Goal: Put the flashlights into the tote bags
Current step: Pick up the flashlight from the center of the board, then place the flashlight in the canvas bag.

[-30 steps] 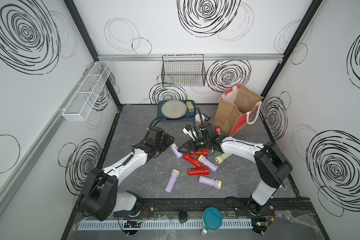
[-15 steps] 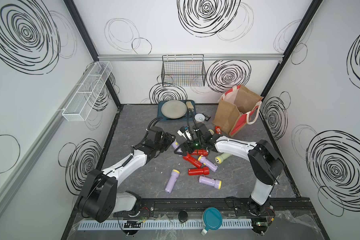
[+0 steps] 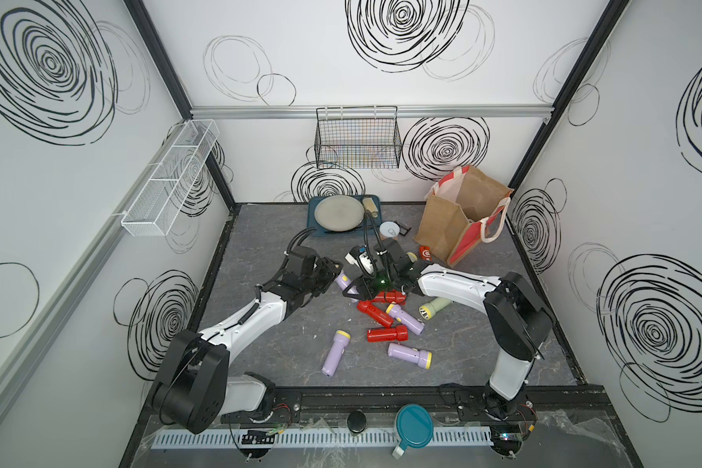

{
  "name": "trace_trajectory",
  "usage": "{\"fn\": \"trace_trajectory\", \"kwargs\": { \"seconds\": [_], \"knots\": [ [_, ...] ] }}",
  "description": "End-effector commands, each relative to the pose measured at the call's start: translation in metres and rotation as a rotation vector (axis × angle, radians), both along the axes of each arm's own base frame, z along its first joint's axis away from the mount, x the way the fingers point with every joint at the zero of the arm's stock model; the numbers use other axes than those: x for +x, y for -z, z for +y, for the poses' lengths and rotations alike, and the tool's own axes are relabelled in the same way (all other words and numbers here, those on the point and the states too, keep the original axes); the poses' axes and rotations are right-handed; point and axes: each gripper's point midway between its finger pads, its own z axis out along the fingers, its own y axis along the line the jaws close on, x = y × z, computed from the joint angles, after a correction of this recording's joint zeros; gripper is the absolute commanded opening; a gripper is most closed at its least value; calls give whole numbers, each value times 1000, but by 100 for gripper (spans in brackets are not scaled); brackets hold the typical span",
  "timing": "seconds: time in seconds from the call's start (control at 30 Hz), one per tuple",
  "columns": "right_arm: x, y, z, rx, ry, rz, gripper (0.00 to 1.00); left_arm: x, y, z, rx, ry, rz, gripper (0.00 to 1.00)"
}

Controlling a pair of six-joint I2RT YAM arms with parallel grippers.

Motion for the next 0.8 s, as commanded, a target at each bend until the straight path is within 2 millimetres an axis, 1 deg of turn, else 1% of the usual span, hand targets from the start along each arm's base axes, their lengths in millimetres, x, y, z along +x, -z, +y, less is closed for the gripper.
{"fn": "trace_trajectory", "kwargs": {
  "seconds": [0.0,0.03,0.07,0.1,0.13,0.17,0.27,0.33,0.4,0.47,0.5,0.53,0.63,0.77],
  "knots": [
    [11,-18,-16,-49,64,-50,2,9,-35,-8,-78,20,-117,34],
    [12,-22,-22,-53,80,-56,0,11,-43,-9,-90,23,-142,58],
    [14,-26,-27,-58,101,-65,0,12,-50,-10,-98,28,-166,74],
    [16,-33,-36,-65,134,-80,0,13,-58,-10,-101,30,-194,86],
    [19,-39,-45,-73,171,-97,0,14,-65,-9,-97,30,-224,95],
    [22,-45,-53,-77,205,-109,0,15,-71,-8,-89,32,-249,99],
    [36,-65,-88,-99,329,-134,0,14,-85,-6,-60,52,-319,99],
    [48,-89,-112,-94,426,-147,0,11,-90,-6,-24,73,-349,99],
    [62,-114,-136,-71,537,-178,0,7,-87,-7,25,102,-354,99],
    [76,-140,-160,-37,648,-208,0,3,-80,-10,91,138,-345,99],
    [85,-150,-177,-36,718,-198,0,1,-75,-12,135,155,-334,99],
    [94,-158,-193,-43,782,-177,0,-1,-71,-14,177,177,-327,99],
    [115,-181,-228,-58,920,-166,0,-7,-66,-24,282,236,-325,99],
    [147,-208,-264,-41,1043,-171,0,-14,-63,-44,401,322,-341,99]
  ]
}}
